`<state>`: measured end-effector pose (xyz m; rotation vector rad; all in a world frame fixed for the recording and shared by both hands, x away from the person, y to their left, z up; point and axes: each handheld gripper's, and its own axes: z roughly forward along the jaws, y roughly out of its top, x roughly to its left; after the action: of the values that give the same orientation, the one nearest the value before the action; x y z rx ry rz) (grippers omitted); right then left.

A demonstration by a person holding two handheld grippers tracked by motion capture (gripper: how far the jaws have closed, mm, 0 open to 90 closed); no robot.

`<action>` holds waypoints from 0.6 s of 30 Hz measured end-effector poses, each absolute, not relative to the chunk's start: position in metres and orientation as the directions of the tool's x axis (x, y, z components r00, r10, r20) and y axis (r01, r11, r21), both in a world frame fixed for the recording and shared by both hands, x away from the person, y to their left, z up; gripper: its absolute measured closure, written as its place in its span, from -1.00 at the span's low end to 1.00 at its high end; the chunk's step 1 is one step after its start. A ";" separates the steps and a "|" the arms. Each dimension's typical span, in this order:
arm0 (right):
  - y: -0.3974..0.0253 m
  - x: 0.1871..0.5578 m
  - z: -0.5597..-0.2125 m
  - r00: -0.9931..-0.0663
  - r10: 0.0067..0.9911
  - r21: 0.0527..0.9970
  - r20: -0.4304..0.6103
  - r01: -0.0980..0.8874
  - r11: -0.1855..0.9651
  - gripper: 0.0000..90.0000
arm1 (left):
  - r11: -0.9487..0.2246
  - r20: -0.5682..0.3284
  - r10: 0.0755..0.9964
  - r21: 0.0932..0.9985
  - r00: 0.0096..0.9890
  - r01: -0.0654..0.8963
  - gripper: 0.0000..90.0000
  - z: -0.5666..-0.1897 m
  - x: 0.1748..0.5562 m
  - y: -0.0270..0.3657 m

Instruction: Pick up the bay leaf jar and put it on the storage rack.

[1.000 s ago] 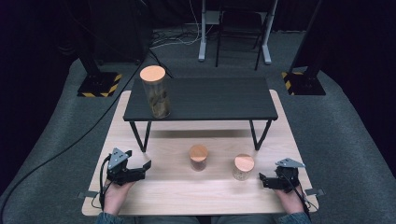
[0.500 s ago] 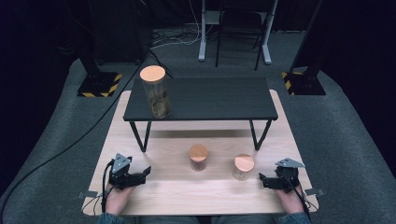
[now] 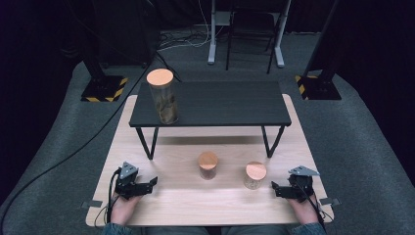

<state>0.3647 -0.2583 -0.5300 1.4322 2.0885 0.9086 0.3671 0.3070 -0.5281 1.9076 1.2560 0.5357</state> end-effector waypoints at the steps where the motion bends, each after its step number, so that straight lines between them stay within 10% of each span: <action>1: -0.258 0.365 -0.530 -0.361 0.932 0.730 0.003 0.638 0.245 -0.90 | -0.219 -0.061 0.906 0.780 0.418 0.587 -0.80 -0.528 0.368 0.307; 18: -0.258 0.365 -0.530 -0.361 0.932 0.730 0.004 0.638 0.244 -0.90 | -0.268 0.001 0.922 0.725 0.388 0.634 -0.86 -0.531 0.371 0.303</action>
<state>0.3647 -0.2582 -0.5299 1.4327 2.0881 0.9090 0.3714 0.3035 -0.5308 2.0037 1.3297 0.5718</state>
